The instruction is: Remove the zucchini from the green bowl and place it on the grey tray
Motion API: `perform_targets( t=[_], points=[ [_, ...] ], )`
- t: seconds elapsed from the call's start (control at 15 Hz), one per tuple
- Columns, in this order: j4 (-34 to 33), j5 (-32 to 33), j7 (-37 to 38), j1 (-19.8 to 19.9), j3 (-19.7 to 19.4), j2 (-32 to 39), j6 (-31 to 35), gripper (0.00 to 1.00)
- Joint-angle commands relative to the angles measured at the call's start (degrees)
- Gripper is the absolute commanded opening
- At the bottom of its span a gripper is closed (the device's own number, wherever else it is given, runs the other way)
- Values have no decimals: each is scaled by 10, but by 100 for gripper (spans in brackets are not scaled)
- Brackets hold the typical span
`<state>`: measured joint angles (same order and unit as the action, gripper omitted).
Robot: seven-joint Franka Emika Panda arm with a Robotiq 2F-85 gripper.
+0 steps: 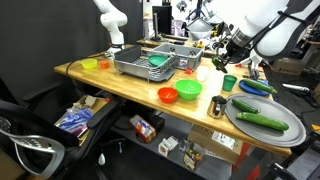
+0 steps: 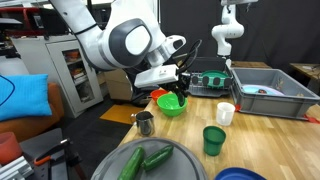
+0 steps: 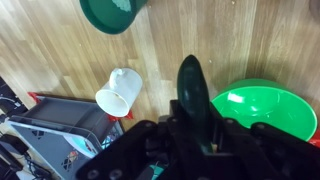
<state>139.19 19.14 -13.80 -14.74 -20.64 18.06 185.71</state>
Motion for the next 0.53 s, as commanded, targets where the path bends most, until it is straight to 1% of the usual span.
perform_targets(
  t=[0.0,0.2,0.27,0.47],
  points=[
    [0,0,2,-1,1,0,1,27],
    [0,0,4,-1,1,0,1,27],
    [0,3,1,-6,-3,-1,-1,7],
    [21,14,-13,20,26,-16,5,7]
  ],
)
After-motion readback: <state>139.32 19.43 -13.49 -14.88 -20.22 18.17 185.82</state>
